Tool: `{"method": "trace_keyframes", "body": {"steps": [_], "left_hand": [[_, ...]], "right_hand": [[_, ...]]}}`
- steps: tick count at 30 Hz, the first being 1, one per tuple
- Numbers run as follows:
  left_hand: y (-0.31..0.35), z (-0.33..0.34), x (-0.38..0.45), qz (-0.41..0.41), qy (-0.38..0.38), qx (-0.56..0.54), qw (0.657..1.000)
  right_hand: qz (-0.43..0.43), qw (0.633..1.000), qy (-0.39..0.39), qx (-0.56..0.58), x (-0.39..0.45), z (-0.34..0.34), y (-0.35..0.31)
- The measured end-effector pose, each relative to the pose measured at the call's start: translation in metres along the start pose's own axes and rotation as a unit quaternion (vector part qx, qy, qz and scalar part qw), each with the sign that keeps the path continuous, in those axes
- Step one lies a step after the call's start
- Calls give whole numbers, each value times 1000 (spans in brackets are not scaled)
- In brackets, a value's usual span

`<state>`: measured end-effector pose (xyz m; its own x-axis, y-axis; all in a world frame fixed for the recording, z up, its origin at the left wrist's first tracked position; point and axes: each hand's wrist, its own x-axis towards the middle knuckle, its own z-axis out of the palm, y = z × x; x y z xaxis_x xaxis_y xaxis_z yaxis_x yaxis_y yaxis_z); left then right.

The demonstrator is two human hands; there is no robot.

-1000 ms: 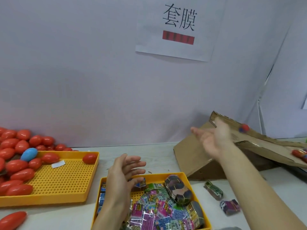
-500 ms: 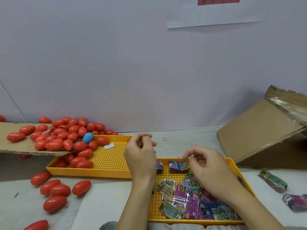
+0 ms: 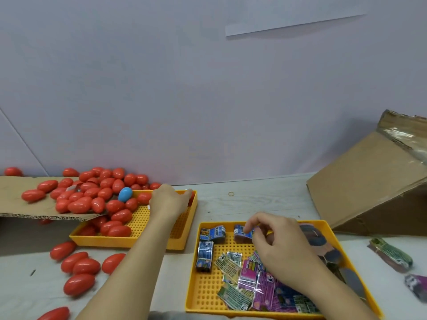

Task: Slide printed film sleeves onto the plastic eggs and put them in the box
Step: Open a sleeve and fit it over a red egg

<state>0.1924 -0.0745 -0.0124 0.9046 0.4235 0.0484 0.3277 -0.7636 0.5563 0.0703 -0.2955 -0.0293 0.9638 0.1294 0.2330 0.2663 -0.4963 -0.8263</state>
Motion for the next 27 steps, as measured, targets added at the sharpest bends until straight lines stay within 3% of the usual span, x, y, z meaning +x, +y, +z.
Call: {"method": "trace_keyframes", "body": {"steps": [4,8,14,19,27], "left_hand": [[11,11,13,12,-32,43,998],[10,6,10,10,-16,42,999],[9,-10,-21,80,61,-158,982],[20,-11,-78,72,-11,-389,918],[26,-4,-133,136,-71,-471,869]], "right_hand": [[0,1000,3,8,1,-1,4],[0,1000,-6,14,1,0,3],[-9,1000,6,27,1,0,1],[-4,998,24,54,0,1,1],[9,989,70,126,2,1,-4]]}}
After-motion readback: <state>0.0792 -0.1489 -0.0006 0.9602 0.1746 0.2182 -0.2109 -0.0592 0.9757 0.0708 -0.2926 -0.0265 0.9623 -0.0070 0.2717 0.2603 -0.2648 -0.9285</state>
